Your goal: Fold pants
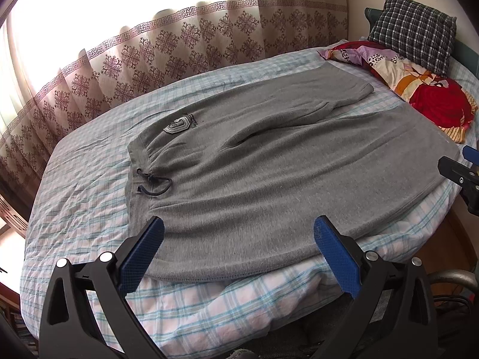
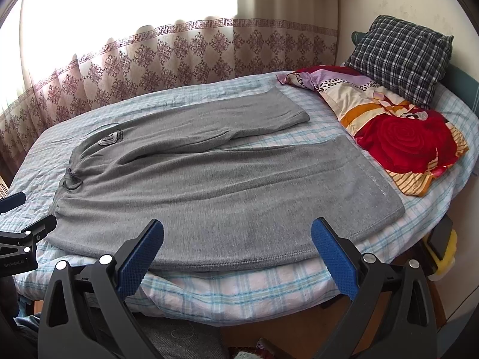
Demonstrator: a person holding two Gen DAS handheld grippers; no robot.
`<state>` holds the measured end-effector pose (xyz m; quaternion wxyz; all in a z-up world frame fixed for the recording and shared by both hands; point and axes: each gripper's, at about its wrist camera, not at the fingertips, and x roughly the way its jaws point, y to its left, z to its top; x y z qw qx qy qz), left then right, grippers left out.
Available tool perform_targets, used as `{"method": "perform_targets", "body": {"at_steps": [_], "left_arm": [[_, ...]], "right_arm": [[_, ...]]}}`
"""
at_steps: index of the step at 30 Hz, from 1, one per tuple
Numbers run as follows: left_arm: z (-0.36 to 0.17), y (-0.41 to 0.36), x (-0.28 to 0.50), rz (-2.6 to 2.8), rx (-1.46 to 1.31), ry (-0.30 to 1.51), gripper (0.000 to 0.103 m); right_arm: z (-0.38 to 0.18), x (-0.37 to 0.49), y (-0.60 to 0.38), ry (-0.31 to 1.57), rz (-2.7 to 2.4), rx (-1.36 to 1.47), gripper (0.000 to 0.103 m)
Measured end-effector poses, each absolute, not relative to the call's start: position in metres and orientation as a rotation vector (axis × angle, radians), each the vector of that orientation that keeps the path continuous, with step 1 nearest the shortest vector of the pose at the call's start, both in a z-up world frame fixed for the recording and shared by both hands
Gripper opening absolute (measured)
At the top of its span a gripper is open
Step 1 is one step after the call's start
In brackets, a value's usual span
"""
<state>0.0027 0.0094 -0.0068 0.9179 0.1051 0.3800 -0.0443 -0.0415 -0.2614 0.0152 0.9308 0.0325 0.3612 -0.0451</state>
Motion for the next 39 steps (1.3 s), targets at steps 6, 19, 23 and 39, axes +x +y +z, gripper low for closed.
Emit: {"method": "perform_targets", "body": {"at_steps": [6, 19, 23, 39], "left_arm": [[-0.006, 0.009, 0.003, -0.092, 0.216, 0.784, 0.101], [-0.025, 0.022, 0.002, -0.09, 0.209, 0.784, 0.101], [-0.025, 0.023, 0.001, -0.091, 0.21, 0.787, 0.101], [-0.022, 0.035, 0.017, -0.05, 0.176, 0.823, 0.101]], "right_arm": [[0.015, -0.042, -0.262, 0.742, -0.093, 0.069, 0.098], [0.014, -0.041, -0.264, 0.747, -0.095, 0.072, 0.098], [0.012, -0.04, -0.267, 0.754, -0.095, 0.079, 0.098], [0.006, -0.034, -0.274, 0.786, -0.119, 0.1, 0.098]]}}
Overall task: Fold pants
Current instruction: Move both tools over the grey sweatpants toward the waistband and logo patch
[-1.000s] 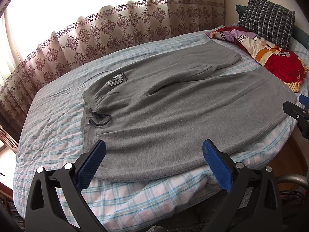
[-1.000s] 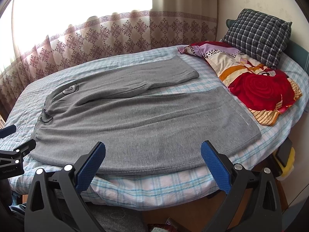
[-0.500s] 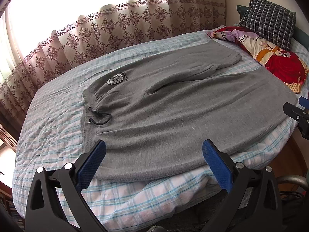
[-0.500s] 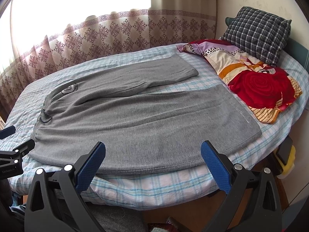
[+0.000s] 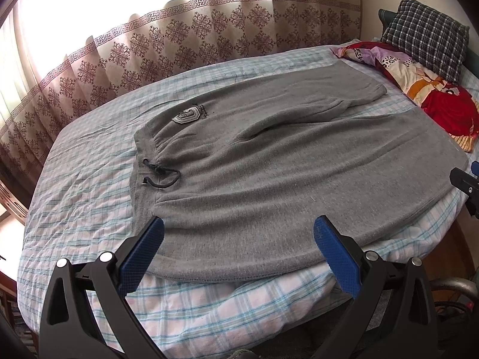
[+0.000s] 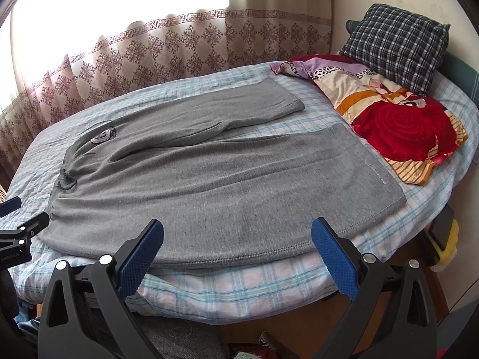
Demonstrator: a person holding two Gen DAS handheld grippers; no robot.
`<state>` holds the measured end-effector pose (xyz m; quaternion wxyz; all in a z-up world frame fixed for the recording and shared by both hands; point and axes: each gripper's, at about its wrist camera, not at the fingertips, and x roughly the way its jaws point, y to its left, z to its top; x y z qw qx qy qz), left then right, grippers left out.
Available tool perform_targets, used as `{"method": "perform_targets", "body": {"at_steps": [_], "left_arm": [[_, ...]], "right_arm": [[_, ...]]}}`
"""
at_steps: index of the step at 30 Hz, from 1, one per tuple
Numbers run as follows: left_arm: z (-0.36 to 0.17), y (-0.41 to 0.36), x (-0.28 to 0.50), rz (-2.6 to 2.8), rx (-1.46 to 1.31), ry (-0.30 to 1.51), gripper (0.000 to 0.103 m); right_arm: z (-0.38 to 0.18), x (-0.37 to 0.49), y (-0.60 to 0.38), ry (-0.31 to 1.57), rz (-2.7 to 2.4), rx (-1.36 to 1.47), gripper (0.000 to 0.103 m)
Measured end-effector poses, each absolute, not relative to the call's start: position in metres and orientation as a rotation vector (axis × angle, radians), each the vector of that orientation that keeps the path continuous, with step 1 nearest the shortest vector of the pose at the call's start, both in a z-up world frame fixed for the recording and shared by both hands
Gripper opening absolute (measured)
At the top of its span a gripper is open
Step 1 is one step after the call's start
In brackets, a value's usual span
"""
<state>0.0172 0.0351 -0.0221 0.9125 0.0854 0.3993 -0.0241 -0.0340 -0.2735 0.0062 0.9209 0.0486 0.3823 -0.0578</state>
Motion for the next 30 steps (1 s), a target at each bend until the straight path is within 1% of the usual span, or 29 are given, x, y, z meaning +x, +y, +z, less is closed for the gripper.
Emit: {"method": "perform_targets", "body": {"at_steps": [9, 13, 22, 30], "left_arm": [[-0.028, 0.045, 0.041, -0.022, 0.207, 0.848, 0.101], [-0.039, 0.047, 0.052, -0.033, 0.206, 0.882, 0.101], [-0.071, 0.055, 0.082, -0.043, 0.175, 0.975, 0.101], [-0.073, 0.053, 0.121, -0.025, 0.178, 0.991, 0.101]], "right_arm": [[-0.002, -0.016, -0.284, 0.832, -0.137, 0.096, 0.098], [-0.014, 0.0, -0.286, 0.887, -0.122, 0.083, 0.098], [-0.037, 0.05, -0.259, 0.948, -0.044, 0.023, 0.098], [-0.058, 0.074, -0.237, 1.012, 0.02, 0.006, 0.098]]}}
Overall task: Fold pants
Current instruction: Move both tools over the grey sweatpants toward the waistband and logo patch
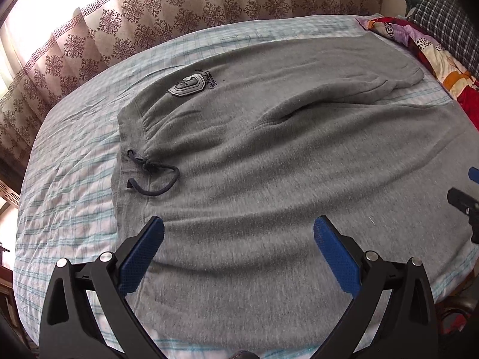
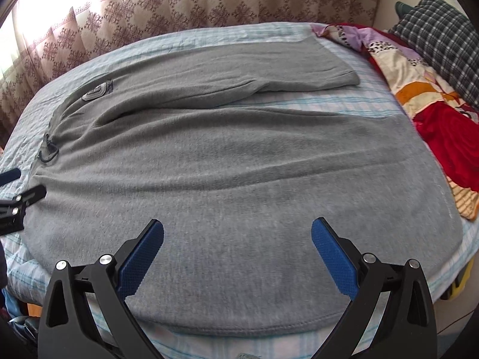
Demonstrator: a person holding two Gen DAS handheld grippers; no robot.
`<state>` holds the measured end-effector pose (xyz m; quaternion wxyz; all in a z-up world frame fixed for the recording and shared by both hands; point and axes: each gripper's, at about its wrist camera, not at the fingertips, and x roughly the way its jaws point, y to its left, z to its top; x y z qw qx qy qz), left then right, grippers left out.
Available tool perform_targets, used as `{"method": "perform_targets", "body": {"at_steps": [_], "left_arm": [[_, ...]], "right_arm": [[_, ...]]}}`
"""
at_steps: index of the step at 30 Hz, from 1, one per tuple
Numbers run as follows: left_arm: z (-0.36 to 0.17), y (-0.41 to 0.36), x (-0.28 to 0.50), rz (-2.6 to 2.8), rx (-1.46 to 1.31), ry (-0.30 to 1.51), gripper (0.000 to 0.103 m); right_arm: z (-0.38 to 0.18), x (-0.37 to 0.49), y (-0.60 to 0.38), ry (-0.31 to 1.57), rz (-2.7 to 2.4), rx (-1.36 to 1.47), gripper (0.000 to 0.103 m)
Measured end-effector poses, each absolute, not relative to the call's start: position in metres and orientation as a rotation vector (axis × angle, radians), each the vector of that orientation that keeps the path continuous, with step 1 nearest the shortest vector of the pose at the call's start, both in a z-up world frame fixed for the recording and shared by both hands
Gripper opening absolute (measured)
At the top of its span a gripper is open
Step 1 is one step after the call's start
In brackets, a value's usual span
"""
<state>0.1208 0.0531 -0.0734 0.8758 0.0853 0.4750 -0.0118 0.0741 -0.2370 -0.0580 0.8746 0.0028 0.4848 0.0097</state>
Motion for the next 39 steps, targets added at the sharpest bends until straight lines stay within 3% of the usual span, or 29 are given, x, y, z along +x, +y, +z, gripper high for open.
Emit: {"method": "perform_targets", "body": {"at_steps": [16, 24, 39], "left_arm": [[-0.081, 0.024, 0.236, -0.044, 0.202, 1.002, 0.101], [-0.111, 0.006, 0.286, -0.04, 0.236, 1.048, 0.101], [-0.131, 0.017, 0.329, 0.003, 0.196, 1.034, 0.101]], "right_arm": [[-0.081, 0.071, -0.219, 1.066, 0.09, -0.058, 0.098], [-0.086, 0.076, -0.225, 1.085, 0.097, -0.018, 0.098], [-0.092, 0.079, -0.224, 1.091, 0.107, -0.022, 0.098]]}}
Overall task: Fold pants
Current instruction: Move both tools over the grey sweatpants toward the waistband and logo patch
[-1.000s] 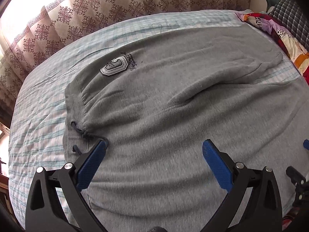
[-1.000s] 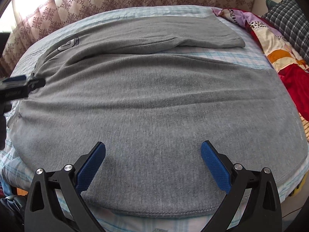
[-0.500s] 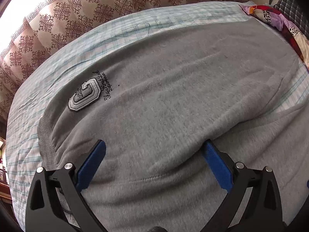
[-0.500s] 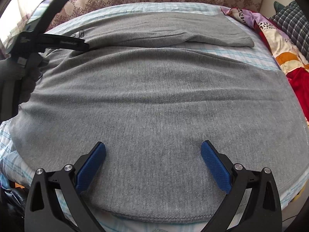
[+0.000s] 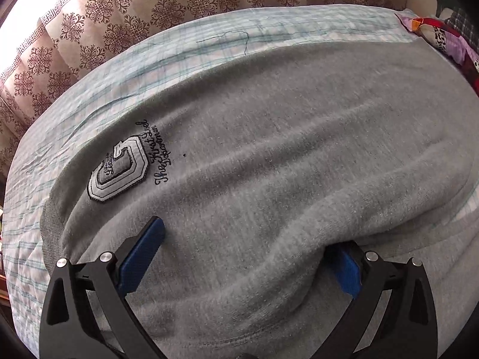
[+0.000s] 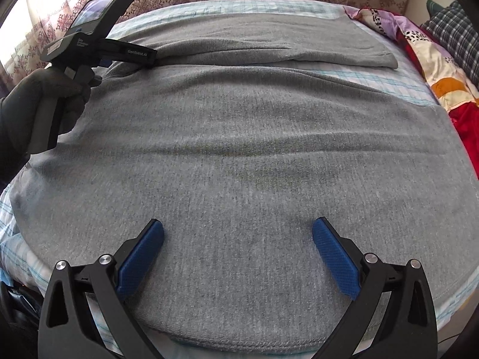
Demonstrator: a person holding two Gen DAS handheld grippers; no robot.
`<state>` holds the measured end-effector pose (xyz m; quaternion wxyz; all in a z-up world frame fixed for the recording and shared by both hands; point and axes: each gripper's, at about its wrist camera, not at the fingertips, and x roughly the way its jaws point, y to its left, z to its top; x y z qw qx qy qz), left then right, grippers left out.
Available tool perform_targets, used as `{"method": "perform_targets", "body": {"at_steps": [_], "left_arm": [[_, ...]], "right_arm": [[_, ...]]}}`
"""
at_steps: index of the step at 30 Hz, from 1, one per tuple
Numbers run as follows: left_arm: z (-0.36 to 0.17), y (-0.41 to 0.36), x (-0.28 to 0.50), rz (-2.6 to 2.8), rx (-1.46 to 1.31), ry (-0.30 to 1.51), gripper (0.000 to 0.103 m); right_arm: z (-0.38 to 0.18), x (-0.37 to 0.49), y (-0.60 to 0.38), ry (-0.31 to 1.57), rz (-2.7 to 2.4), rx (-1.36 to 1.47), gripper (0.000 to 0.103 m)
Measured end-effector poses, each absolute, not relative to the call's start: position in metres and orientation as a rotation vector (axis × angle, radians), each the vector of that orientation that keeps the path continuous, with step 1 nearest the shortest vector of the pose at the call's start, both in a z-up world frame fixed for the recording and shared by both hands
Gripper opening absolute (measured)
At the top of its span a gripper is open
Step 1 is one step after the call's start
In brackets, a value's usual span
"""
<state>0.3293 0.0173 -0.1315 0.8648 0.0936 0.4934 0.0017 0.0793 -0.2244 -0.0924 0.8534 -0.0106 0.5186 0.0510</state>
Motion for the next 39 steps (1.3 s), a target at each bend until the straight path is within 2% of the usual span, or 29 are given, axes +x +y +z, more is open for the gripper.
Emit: {"method": "perform_targets", "body": {"at_steps": [11, 22, 32, 39], "left_arm": [[-0.12, 0.008, 0.305, -0.048, 0.275, 1.052, 0.101], [-0.099, -0.01, 0.252, -0.138, 0.225, 1.028, 0.101], [-0.129, -0.041, 0.236, -0.16, 0.304, 1.069, 0.101], [-0.14, -0.032, 0.247, -0.175, 0.214, 1.099, 0.101]], "right_arm": [[-0.072, 0.118, -0.258, 1.077, 0.055, 0.08, 0.098], [-0.081, 0.168, -0.276, 1.106, -0.073, 0.005, 0.098], [-0.102, 0.166, -0.274, 1.177, -0.08, -0.024, 0.098], [-0.103, 0.148, -0.272, 1.191, -0.048, -0.062, 0.098]]}}
